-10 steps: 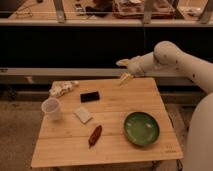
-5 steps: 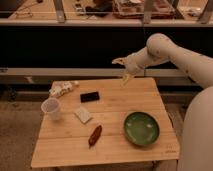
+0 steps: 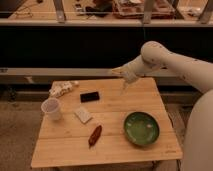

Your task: Place the pepper in the ceramic cup

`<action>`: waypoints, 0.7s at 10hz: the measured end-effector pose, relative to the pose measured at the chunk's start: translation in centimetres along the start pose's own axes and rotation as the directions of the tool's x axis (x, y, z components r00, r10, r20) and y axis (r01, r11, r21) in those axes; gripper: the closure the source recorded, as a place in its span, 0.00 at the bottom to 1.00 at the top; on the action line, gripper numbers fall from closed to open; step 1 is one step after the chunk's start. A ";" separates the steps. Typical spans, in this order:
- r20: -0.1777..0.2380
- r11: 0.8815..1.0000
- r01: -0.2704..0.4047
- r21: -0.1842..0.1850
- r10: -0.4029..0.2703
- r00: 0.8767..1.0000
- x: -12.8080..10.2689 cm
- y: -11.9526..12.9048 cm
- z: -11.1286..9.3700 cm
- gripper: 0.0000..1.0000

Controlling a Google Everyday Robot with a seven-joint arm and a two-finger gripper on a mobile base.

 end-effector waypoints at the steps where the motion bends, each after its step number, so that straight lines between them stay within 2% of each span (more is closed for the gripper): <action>1: 0.000 1.000 0.004 -0.002 -0.004 1.000 0.0 0.0 0.0 0.27; 3: -0.006 0.997 0.070 -0.044 -0.070 0.998 -0.8 0.7 0.1 0.27; 4: -0.006 0.989 0.125 -0.075 -0.125 0.992 -1.8 1.1 0.7 0.27; 6: -0.006 0.956 0.253 -0.149 -0.257 0.967 -4.4 2.5 2.4 0.27; 7: -0.004 0.943 0.285 -0.171 -0.290 0.957 -5.2 3.1 2.9 0.27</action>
